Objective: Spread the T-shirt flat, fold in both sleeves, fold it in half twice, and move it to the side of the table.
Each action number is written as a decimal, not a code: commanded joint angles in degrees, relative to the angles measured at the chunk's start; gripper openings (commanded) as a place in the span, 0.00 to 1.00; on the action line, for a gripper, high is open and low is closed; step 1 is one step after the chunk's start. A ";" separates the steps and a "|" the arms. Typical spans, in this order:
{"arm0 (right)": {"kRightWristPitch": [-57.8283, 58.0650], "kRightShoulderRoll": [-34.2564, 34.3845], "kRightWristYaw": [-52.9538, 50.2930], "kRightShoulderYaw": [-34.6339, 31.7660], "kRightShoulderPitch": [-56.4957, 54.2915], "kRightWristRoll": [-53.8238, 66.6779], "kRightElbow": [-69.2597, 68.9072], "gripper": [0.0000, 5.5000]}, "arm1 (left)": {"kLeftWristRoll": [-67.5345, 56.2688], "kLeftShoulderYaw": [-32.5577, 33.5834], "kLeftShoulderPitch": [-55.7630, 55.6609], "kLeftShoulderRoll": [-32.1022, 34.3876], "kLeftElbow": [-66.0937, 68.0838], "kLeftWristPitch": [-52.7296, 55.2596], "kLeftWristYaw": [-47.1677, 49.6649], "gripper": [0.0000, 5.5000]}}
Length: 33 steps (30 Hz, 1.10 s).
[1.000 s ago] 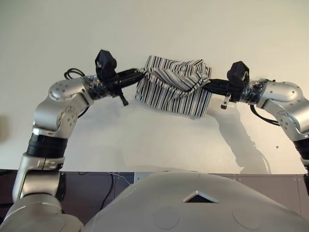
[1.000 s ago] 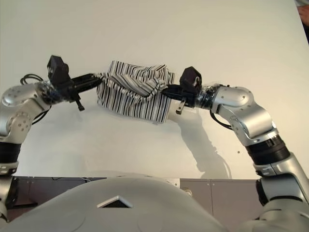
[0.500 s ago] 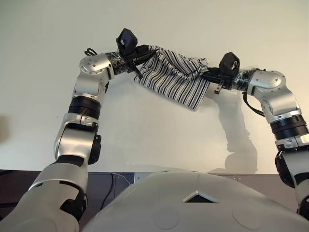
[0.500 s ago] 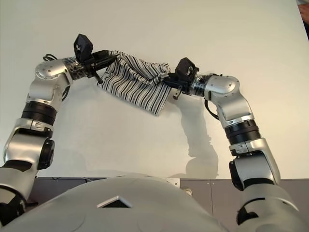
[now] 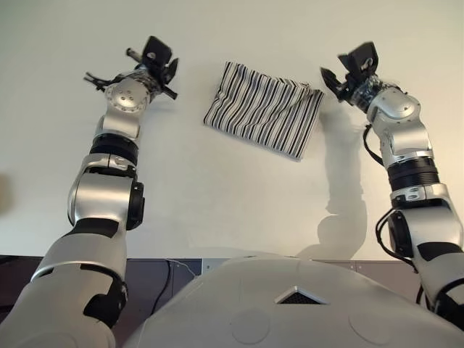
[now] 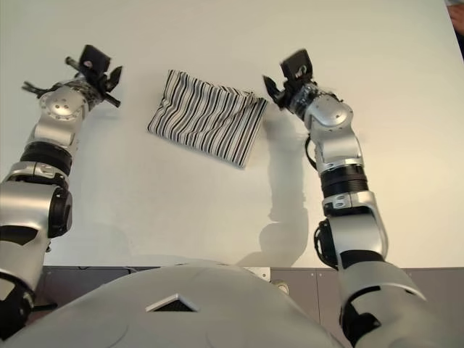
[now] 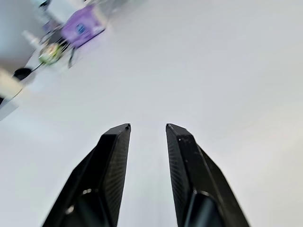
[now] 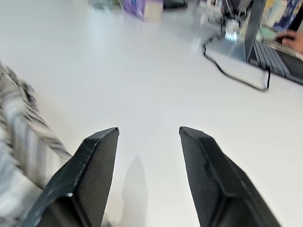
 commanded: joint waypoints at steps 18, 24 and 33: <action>8.57 -3.99 -32.64 -23.89 -16.68 6.21 53.77 0.43 | -15.64 17.36 9.31 -16.90 -39.83 24.15 18.54 0.25; -4.60 -6.57 -32.81 -24.41 -20.17 2.70 50.66 0.43 | -15.82 17.57 11.50 -19.82 -43.62 24.89 19.90 0.25; -4.56 9.95 -34.58 -11.09 -11.87 -6.08 23.89 0.43 | -15.24 17.54 10.17 -22.06 -46.77 25.24 21.92 0.25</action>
